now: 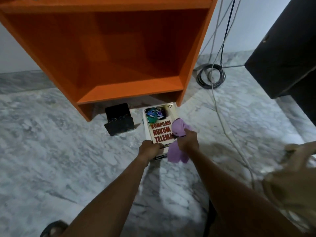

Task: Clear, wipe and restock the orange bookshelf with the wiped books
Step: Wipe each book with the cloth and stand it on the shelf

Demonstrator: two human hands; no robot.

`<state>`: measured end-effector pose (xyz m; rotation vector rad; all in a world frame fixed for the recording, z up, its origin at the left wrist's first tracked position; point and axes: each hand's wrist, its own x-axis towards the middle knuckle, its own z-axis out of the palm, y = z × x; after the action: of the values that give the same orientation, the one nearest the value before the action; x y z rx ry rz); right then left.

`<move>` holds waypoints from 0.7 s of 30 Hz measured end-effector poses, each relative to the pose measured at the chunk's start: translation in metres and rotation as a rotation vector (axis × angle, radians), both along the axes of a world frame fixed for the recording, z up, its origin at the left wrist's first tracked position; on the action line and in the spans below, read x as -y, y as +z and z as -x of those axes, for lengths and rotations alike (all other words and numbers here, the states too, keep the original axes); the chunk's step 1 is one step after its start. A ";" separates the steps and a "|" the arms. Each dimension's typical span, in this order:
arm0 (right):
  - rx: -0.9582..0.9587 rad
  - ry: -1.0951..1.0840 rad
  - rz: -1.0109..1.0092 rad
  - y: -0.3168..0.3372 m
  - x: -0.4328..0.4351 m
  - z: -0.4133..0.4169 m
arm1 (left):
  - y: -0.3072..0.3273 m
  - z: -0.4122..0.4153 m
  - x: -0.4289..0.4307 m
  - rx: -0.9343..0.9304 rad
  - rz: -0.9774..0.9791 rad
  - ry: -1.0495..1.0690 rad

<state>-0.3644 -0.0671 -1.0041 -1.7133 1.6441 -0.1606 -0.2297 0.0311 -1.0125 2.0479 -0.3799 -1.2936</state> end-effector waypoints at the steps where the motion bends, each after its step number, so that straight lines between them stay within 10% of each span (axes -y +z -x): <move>1: 0.012 -0.003 0.012 -0.007 -0.003 0.003 | -0.002 -0.001 0.003 -0.032 -0.002 0.033; 21: 0.134 0.178 0.131 0.009 -0.059 0.032 | 0.034 -0.011 -0.033 -0.517 0.263 0.113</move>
<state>-0.3964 -0.0079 -0.9951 -1.8951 1.4033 -0.2964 -0.2191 0.0645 -0.9783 1.4325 -0.1795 -1.5487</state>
